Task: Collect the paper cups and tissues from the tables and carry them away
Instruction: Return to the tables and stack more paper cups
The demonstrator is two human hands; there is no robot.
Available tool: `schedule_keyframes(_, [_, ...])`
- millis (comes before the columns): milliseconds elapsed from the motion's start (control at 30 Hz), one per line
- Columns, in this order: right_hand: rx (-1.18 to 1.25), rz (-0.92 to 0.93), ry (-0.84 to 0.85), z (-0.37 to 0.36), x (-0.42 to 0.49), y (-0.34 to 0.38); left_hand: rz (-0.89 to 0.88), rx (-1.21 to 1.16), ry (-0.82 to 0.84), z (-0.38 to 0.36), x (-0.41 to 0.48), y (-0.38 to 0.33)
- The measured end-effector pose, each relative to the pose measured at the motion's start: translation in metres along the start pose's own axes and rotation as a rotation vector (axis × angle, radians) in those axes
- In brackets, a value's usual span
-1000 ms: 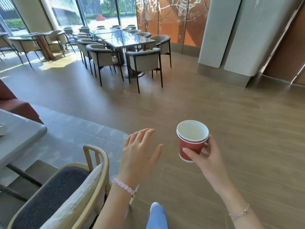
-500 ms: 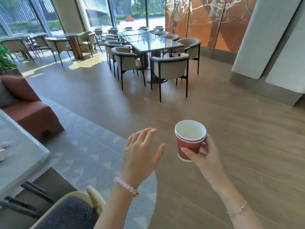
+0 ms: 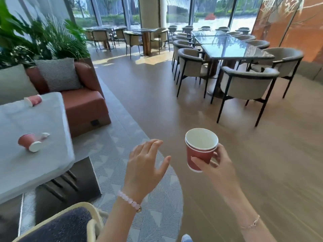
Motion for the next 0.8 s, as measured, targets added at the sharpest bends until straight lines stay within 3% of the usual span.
schedule_keyframes(467, [0.067, -0.001, 0.425, -0.111, 0.213, -0.033, 0.333, 0.129, -0.050, -0.043, 0.123, 0.090])
schedule_keyframes(800, [0.046, 0.021, 0.612, -0.270, 0.341, -0.048, 0.474, 0.191, -0.136, -0.048, 0.225, 0.233])
Point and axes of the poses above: each hand's wrist, its own x-axis towards the middle knuckle, its own z-axis out of the back of the hand, y = z × x, the point moved 8 cm from there along x, towards the middle knuckle, and after that the axes turned 3 degrees about x, right-handed, at the moved point
